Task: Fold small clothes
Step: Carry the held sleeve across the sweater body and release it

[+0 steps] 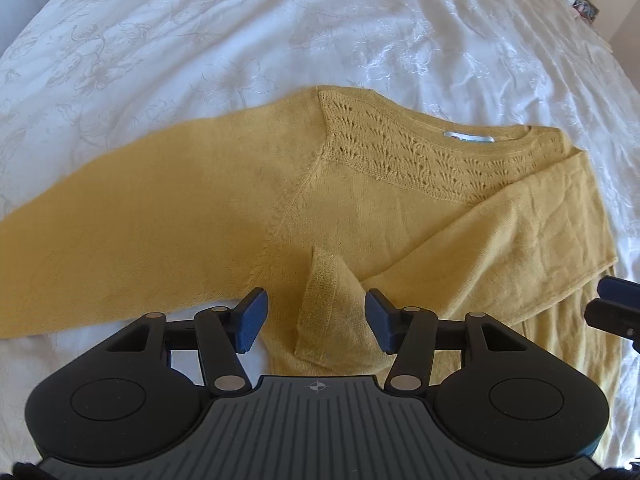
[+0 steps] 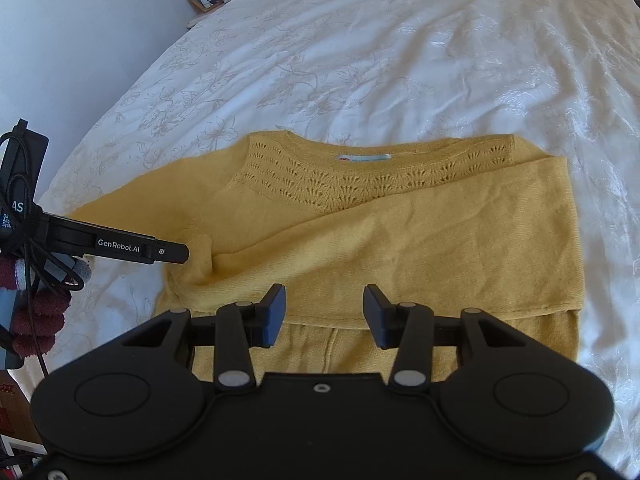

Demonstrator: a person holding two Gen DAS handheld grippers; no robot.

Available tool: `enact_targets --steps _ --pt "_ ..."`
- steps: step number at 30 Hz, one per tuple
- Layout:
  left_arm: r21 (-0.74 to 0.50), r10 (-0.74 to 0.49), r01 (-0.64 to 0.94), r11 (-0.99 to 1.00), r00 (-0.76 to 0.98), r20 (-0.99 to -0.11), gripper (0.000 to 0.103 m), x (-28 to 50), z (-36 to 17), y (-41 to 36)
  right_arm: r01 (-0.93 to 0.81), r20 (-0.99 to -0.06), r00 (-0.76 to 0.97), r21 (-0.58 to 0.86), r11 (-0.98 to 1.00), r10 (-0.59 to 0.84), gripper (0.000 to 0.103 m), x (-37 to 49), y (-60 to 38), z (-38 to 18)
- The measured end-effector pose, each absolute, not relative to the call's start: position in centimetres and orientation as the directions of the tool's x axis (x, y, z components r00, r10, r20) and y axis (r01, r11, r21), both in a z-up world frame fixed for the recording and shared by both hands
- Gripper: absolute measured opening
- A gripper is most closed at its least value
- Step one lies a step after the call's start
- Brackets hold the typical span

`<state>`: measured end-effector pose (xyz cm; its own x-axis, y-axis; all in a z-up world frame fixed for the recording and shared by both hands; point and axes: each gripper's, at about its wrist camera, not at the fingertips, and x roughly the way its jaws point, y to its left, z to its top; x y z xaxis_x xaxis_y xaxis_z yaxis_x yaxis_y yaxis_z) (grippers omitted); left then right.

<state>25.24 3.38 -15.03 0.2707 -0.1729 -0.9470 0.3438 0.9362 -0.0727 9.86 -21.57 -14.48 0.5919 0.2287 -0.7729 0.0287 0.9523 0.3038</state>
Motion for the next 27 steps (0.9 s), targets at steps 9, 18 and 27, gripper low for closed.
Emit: enact_targets --steps 9,18,27 --pt "-0.111 -0.163 0.229 0.967 0.219 -0.962 0.007 26.1 -17.3 3.4 0.078 -0.787 0.574 0.330 0.941 0.228 0.053 10.2 -24.3 -15.9" --pt "-0.038 -0.108 0.162 0.986 0.454 -0.884 0.007 27.1 -12.5 4.3 0.174 -0.786 0.605 0.284 0.943 0.125 0.054 12.1 -29.1 -16.4" --pt "-0.027 -0.075 0.127 0.992 0.394 -0.916 0.007 28.9 -15.6 4.6 0.275 -0.813 0.582 0.181 0.944 -0.014 0.053 17.0 -33.9 -18.0"
